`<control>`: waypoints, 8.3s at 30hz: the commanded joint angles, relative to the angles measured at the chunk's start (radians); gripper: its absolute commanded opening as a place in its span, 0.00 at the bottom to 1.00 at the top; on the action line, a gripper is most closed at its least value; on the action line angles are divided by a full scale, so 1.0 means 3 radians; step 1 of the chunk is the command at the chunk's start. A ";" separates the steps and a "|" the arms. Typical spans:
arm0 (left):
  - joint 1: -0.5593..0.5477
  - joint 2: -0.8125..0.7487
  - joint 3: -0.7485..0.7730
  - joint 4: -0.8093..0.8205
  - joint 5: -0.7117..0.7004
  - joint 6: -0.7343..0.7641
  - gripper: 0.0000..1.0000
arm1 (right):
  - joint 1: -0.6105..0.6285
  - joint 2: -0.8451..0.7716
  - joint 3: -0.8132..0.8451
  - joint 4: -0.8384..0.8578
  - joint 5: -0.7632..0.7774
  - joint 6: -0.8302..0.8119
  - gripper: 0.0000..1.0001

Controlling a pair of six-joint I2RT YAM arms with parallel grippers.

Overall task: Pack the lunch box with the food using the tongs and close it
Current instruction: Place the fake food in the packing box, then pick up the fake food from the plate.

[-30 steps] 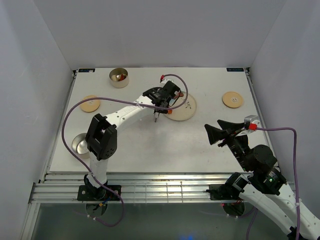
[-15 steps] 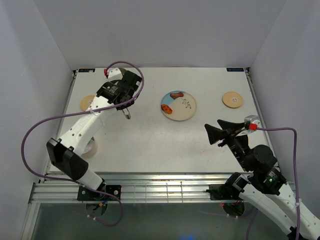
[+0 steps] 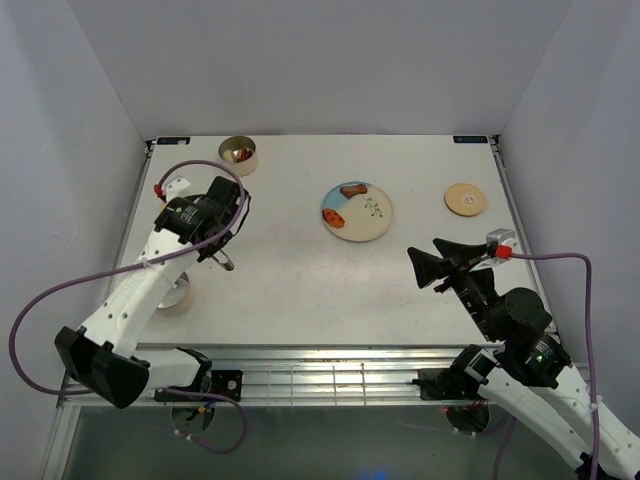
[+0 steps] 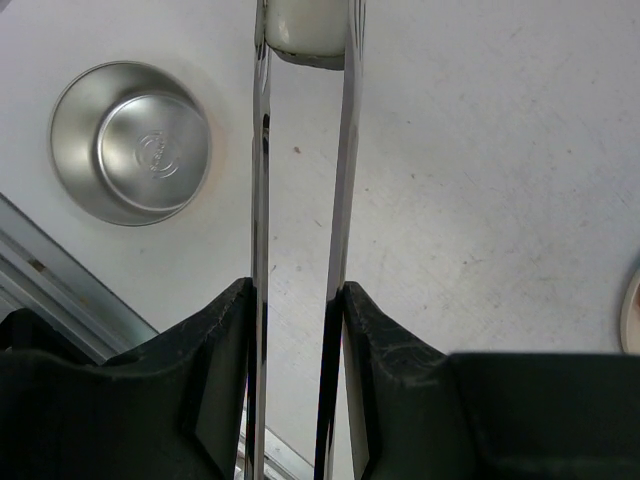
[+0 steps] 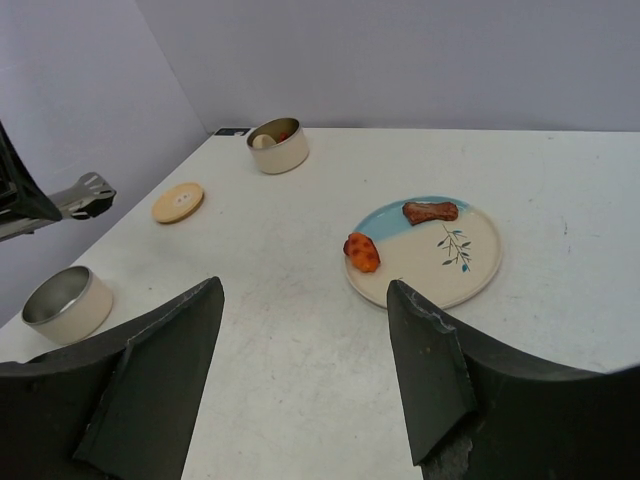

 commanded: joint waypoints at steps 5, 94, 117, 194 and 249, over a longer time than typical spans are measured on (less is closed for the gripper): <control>0.0167 -0.0597 -0.0335 -0.0226 -0.0074 -0.0259 0.22 | 0.0011 0.0056 -0.0013 0.0178 0.0018 -0.0027 0.73; 0.0341 -0.1375 -0.1379 -0.0231 0.0135 -0.0592 0.61 | 0.0011 -0.0092 -0.0059 0.0188 0.0156 -0.0063 0.74; 0.0219 -0.0373 -0.0203 0.0387 0.0488 0.1034 0.53 | 0.0011 -0.0056 -0.0064 0.0188 0.0136 -0.0063 0.74; -0.1244 0.2031 0.0963 0.1722 0.0948 0.1715 0.54 | 0.0011 -0.0092 -0.0038 0.0137 0.0136 -0.0068 0.74; -0.1249 0.2455 0.1454 0.1385 0.0790 0.2149 0.54 | 0.0011 -0.0128 -0.0028 0.0127 0.0172 -0.0068 0.74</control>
